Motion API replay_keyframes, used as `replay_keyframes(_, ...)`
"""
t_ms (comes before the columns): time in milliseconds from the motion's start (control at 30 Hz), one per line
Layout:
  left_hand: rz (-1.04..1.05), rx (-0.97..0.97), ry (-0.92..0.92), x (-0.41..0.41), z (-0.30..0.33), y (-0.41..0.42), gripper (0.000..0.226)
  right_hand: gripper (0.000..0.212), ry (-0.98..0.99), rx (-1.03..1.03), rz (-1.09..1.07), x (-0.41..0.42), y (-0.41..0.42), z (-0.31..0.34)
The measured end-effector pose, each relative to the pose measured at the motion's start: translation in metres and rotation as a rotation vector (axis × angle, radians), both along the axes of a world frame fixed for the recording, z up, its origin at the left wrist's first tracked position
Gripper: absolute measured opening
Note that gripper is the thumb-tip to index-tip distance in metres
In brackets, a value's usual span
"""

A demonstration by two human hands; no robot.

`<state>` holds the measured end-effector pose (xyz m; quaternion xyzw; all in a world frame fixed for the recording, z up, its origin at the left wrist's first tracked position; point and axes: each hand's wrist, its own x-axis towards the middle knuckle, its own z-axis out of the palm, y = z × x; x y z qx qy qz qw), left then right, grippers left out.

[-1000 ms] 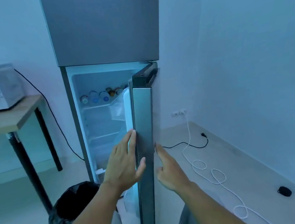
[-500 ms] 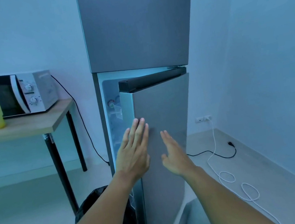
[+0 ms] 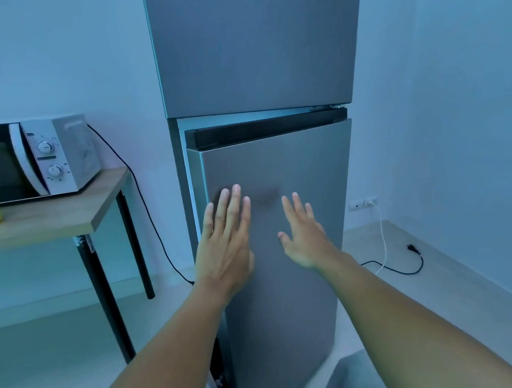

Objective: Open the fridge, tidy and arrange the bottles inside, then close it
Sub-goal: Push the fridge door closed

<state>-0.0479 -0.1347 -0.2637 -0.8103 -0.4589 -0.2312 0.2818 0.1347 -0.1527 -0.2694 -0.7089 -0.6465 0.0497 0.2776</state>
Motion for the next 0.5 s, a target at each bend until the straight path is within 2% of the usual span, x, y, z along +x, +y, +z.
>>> replay_keyframes(100, 0.003, -0.024, -0.026, 0.000, 0.005, 0.013, 0.094, 0.077, -0.001, 0.012, 0.004, -0.005, 0.018, 0.001)
replay_keyframes(333, -0.036, 0.069, -0.028, -0.019, 0.003, 0.074, 0.096, 0.087, -0.050, 0.299, -0.042, 0.006, 0.081, 0.004)
replay_keyframes(500, -0.034, 0.077, -0.015, -0.027, -0.003, 0.111, 0.098, 0.091, -0.031, 0.331, -0.057, 0.019, 0.108, -0.012)
